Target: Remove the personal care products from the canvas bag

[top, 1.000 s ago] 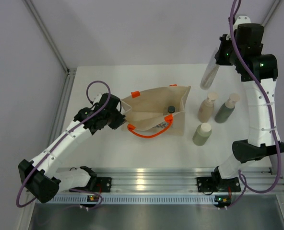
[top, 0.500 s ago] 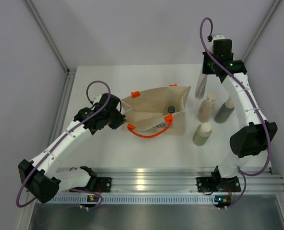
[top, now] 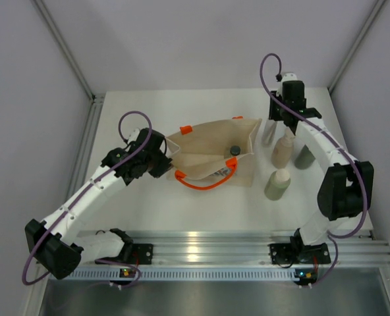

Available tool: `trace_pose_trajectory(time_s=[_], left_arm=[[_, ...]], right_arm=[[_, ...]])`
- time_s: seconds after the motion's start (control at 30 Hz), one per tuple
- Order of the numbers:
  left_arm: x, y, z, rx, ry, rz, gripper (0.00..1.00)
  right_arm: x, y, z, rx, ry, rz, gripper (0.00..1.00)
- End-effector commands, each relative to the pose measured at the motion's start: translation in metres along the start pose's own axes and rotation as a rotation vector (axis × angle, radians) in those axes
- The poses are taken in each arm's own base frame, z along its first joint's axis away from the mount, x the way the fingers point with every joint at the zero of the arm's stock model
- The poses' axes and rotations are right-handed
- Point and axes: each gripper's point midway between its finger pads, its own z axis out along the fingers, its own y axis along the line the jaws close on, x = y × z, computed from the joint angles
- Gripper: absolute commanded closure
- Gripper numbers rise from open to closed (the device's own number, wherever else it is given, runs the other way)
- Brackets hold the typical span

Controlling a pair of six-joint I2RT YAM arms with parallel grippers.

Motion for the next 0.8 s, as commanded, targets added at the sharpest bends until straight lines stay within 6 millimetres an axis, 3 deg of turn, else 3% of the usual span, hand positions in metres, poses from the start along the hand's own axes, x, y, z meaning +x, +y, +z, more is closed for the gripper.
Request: trace_pose_trajectory(time_s=[0.0, 0.17, 0.27, 0.3, 0.37, 0.43, 0.53, 0.6, 0.77], left_arm=[[-0.007, -0.013, -0.005, 0.041, -0.023, -0.008, 1.00], [-0.006, -0.015, -0.003, 0.035, -0.019, -0.009, 1.00], [-0.007, -0.017, -0.004, 0.039, -0.017, -0.010, 1.00], [-0.007, -0.018, -0.005, 0.043, -0.017, -0.009, 1.00], [-0.009, -0.021, -0.007, 0.052, -0.021, -0.013, 1.00], [-0.011, -0.024, -0.009, 0.061, -0.029, -0.011, 1.00], [-0.019, -0.030, -0.017, 0.082, -0.063, -0.003, 1.00], [-0.025, -0.034, -0.022, 0.096, -0.084, -0.002, 1.00], [-0.032, -0.043, -0.031, 0.127, -0.108, 0.007, 1.00]], right_arm=[[-0.065, -0.004, -0.033, -0.012, -0.243, 0.043, 0.61], [-0.067, -0.006, -0.047, 0.015, -0.251, 0.036, 0.24], [-0.081, -0.005, -0.070, 0.034, -0.275, 0.014, 0.21], [-0.096, 0.007, -0.083, 0.011, -0.300, 0.005, 0.21], [-0.094, 0.027, -0.101, -0.050, -0.258, -0.016, 0.22], [-0.102, 0.062, -0.127, -0.135, -0.258, -0.023, 0.22], [-0.083, 0.113, -0.164, -0.261, -0.177, -0.066, 0.23], [-0.060, 0.146, -0.185, -0.347, -0.101, -0.088, 0.24], [-0.012, 0.185, -0.207, -0.403, 0.057, -0.035, 0.27]])
